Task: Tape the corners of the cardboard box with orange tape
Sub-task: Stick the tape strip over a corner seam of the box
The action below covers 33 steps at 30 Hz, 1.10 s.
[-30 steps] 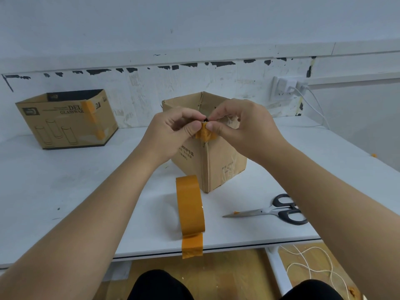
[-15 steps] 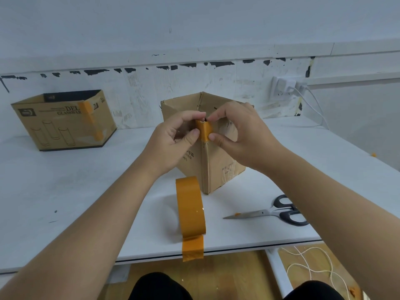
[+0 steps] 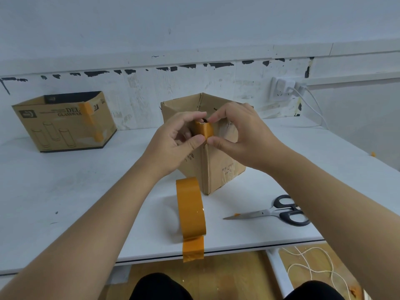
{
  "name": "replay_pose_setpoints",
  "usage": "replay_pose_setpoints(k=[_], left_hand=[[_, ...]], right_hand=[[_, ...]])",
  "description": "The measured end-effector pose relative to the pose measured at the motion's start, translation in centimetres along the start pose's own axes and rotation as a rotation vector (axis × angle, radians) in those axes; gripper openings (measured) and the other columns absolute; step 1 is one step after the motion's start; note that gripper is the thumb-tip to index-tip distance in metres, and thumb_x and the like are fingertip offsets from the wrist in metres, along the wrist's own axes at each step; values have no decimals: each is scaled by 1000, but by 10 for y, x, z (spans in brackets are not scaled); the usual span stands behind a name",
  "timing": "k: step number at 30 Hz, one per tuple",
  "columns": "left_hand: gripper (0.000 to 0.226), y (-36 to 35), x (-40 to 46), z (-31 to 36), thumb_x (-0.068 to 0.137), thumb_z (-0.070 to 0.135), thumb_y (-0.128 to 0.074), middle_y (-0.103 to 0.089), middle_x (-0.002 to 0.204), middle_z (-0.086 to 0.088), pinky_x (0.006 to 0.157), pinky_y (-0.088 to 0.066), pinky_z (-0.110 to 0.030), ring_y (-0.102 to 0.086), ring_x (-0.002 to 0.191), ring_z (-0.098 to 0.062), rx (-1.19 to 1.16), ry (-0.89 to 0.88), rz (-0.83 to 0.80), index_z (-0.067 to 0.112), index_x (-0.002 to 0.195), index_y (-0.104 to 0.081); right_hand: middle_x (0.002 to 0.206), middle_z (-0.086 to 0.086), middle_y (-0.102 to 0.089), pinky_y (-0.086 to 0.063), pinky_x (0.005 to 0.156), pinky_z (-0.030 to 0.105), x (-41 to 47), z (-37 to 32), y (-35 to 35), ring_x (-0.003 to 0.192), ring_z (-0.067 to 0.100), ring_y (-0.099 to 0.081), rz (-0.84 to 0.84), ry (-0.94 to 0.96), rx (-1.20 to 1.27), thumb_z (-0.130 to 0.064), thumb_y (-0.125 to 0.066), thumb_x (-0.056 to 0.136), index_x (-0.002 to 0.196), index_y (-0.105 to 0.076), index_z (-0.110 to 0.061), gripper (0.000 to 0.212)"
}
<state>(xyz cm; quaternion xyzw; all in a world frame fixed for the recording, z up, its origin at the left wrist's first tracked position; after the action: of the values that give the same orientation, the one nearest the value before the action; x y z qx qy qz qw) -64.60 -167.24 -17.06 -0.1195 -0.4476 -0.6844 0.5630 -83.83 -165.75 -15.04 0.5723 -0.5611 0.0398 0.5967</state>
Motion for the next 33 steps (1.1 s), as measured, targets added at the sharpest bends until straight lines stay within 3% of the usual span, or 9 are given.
replay_pose_setpoints(k=[4, 8, 14, 18, 23, 27, 33], left_hand=[[37, 0, 5, 1, 85, 25, -66, -54, 107, 17, 76, -47, -16, -51, 79, -5, 44, -32, 7, 41, 117, -54], [33, 2, 1, -2, 91, 17, -60, -60, 107, 11, 83, -48, -19, -60, 92, -8, -50, -7, -3, 35, 118, -57], [27, -5, 5, 1, 92, 8, -58, -60, 102, 7, 78, -47, -15, -60, 88, 0, -59, -30, 40, 20, 115, -59], [26, -4, 2, 3, 94, 9, -55, -62, 101, 7, 81, -49, -18, -60, 91, 1, -140, 1, 59, 26, 112, -60], [22, -7, 6, 5, 93, 8, -56, -64, 97, 6, 79, -49, -16, -61, 89, 1, -130, 7, 86, 17, 113, -59], [21, -6, 6, 5, 95, 13, -52, -64, 99, 7, 81, -49, -18, -61, 91, 0, -157, 13, 73, 25, 110, -60], [22, -9, 7, 4, 95, 18, -51, -65, 97, 15, 82, -48, -21, -60, 94, -3, -177, 31, 105, 33, 107, -61]], right_hand=[[99, -15, -52, -34, 78, 21, 3, 0, -5, 95, 11, -43, 20, -15, -33, -33, -74, 80, 105, -59, -21, 32], [94, -20, -51, -33, 78, 12, 3, 2, -1, 92, 5, -39, 14, -27, 29, -33, -74, 80, 102, -60, -23, 28], [95, -16, -54, -32, 75, 12, 3, -2, -6, 92, 10, -41, 51, -57, 19, -31, -74, 81, 101, -61, -23, 25], [88, -24, -52, -31, 75, 8, 3, -1, -4, 87, 1, -40, 53, -57, 59, -33, -70, 84, 97, -60, -30, 17], [85, -22, -53, -29, 73, 11, 5, -2, -6, 86, -1, -40, 69, -80, 77, -29, -68, 85, 95, -64, -25, 12], [80, -23, -55, -29, 75, 7, 6, -3, -5, 86, -11, -41, 70, -77, 120, -27, -64, 88, 89, -64, -28, 1], [78, -23, -56, -30, 73, 13, 8, -5, -2, 84, -3, -41, 51, -110, 153, -26, -64, 89, 85, -63, -32, 7]])
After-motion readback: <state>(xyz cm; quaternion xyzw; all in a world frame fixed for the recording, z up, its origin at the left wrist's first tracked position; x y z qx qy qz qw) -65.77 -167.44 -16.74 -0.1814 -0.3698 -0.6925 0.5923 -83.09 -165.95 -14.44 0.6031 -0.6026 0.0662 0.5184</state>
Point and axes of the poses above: each hand's wrist, its own x-axis towards the middle knuckle, its own y-axis out of the back of the hand, z = x × y, the point moved 1 cm from there along x, towards the middle knuckle
